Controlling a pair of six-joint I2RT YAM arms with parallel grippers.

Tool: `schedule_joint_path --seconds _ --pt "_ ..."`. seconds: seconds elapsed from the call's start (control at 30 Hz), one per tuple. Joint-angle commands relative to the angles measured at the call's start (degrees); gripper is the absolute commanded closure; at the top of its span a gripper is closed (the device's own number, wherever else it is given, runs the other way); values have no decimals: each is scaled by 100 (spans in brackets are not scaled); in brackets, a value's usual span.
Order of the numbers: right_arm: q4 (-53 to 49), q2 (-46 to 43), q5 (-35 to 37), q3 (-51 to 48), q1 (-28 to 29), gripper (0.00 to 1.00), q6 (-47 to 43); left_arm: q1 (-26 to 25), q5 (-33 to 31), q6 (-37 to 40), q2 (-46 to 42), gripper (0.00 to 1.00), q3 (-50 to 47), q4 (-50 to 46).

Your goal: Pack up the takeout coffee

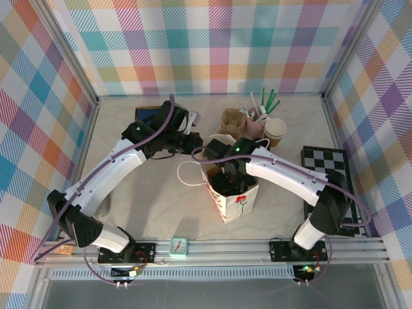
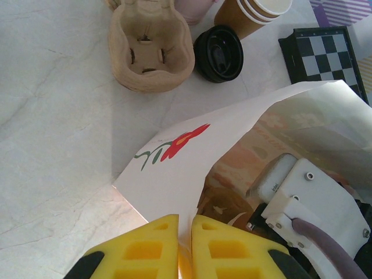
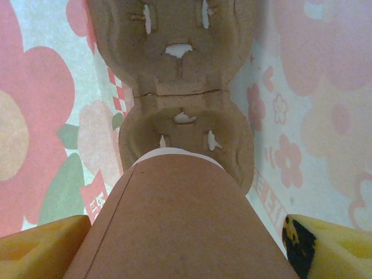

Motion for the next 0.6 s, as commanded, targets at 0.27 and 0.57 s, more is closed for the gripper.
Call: schedule_joint_path --seconds 0.27,0.57 --pt "-79 -28 109 -133 -36 67 4 -108 17 -96 -236 88 -45 -57" --pt "7 -1 101 -193 -36 67 18 -117 31 -122 -247 88 -5 -49"
